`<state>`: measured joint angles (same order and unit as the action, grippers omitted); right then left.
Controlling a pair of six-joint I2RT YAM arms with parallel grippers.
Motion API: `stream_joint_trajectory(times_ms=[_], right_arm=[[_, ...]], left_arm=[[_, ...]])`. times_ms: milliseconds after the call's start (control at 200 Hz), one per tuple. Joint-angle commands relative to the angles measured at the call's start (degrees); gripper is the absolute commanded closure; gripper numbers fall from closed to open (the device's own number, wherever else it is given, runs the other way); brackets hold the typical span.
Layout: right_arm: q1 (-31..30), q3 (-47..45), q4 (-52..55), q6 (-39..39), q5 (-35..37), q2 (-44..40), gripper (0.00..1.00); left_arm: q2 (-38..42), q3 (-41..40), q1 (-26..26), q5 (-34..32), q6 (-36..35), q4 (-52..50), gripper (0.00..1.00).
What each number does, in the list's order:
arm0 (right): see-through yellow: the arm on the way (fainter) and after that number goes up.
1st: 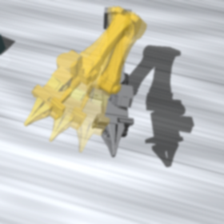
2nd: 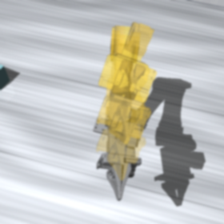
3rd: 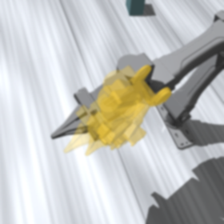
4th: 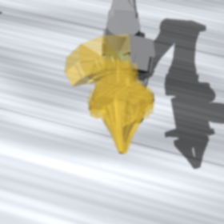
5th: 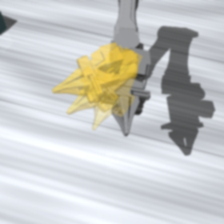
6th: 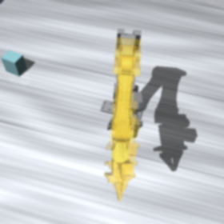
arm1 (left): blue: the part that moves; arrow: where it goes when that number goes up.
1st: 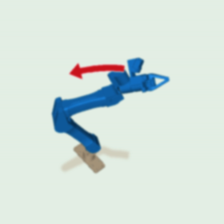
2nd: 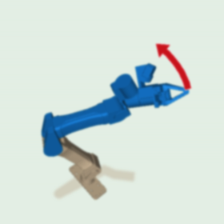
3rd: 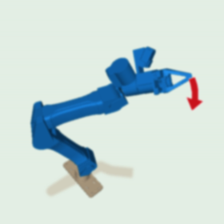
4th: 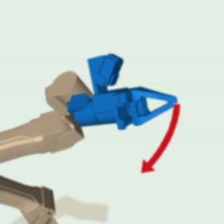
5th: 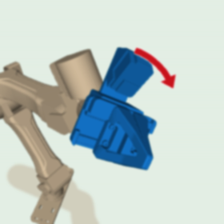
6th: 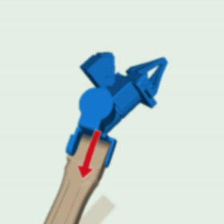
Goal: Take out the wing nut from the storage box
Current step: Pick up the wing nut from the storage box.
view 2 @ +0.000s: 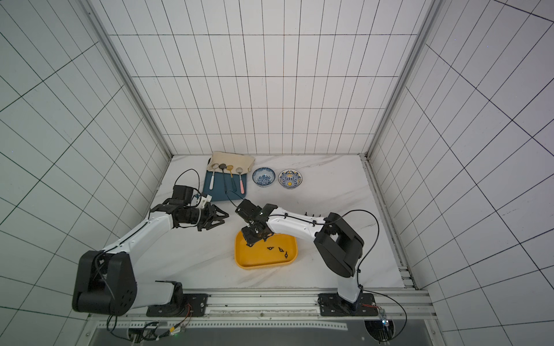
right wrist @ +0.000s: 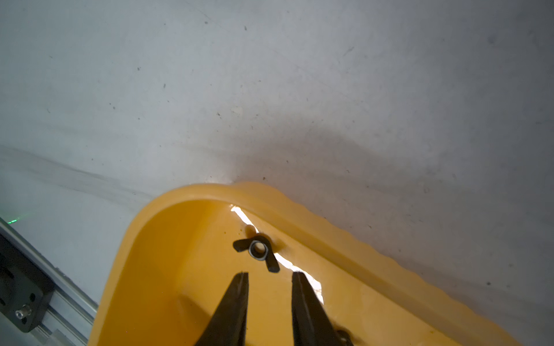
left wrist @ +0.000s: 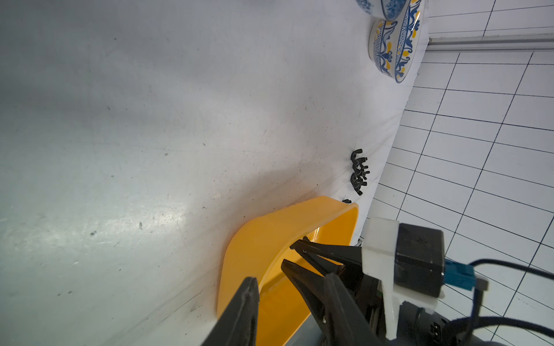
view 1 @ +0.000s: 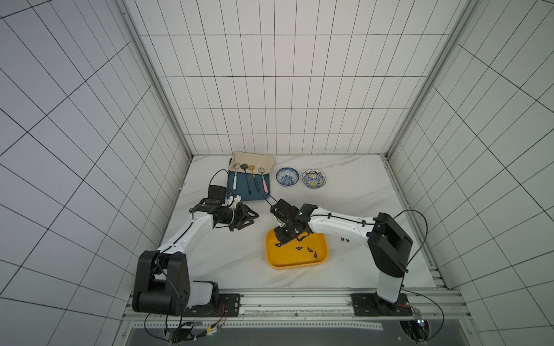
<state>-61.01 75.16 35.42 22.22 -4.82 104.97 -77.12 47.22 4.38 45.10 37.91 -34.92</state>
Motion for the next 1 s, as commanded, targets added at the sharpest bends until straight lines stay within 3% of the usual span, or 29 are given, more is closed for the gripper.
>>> stream_joint_trajectory(times_ms=[0, 400, 994], right_arm=[[2.2, -3.4, 5.9, -2.6, 1.4, -4.9, 0.67], [0.0, -9.2, 7.2, -8.7, -3.3, -7.7, 0.62], [-0.7, -8.7, 4.8, -14.4, 1.0, -2.6, 0.6]], left_arm=[[1.0, -0.3, -0.3, 0.7, -0.7, 0.8, 0.6], [0.3, -0.6, 0.3, 1.1, -1.0, 1.5, 0.6], [0.7, -1.0, 0.5, 1.0, -1.4, 1.7, 0.6]])
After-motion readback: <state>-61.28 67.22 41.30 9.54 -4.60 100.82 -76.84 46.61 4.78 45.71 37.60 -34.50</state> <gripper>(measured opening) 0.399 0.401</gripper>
